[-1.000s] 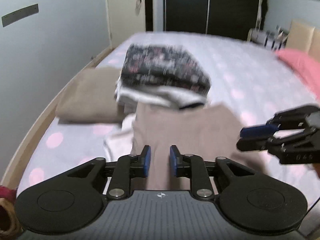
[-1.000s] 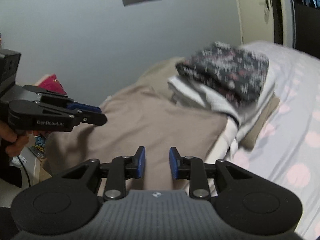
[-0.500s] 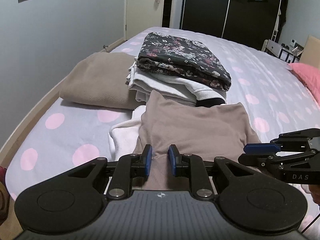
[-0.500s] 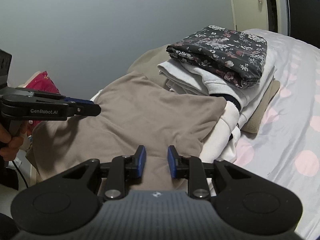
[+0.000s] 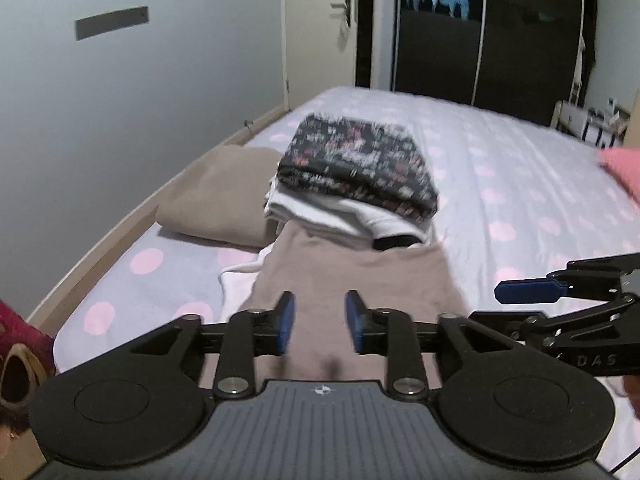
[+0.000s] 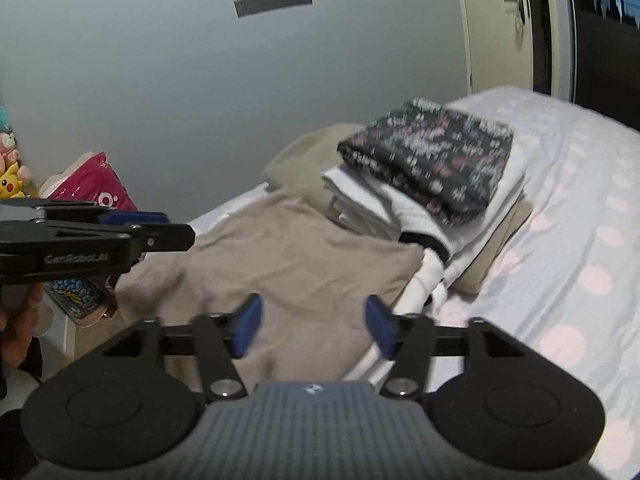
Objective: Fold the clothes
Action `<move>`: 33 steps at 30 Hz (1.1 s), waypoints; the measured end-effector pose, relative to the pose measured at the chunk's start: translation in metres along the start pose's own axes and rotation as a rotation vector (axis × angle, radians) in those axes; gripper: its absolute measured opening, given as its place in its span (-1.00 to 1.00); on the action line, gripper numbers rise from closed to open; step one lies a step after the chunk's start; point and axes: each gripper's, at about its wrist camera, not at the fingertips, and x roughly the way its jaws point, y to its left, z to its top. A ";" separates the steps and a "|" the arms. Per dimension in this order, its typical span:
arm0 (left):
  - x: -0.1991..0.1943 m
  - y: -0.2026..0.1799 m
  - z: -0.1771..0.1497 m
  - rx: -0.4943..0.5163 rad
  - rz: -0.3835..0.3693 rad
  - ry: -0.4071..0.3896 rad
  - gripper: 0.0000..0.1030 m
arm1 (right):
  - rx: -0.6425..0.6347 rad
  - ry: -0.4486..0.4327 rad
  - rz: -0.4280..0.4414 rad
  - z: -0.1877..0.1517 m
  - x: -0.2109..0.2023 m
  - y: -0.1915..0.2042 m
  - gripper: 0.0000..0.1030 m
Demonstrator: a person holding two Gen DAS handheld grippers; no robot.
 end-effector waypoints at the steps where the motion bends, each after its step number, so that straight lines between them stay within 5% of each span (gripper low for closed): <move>1: -0.010 -0.005 -0.001 -0.011 0.010 -0.021 -0.08 | -0.008 -0.009 0.001 0.001 -0.008 0.001 0.26; 12: -0.072 -0.054 -0.029 -0.138 0.141 -0.073 0.42 | -0.042 -0.050 0.004 -0.019 -0.079 0.016 0.42; 22: -0.082 -0.087 -0.077 -0.135 0.240 -0.030 0.45 | -0.005 -0.076 -0.034 -0.068 -0.103 0.020 0.45; 33: -0.092 -0.093 -0.105 -0.190 0.205 0.008 0.46 | 0.077 -0.093 -0.064 -0.120 -0.120 0.026 0.48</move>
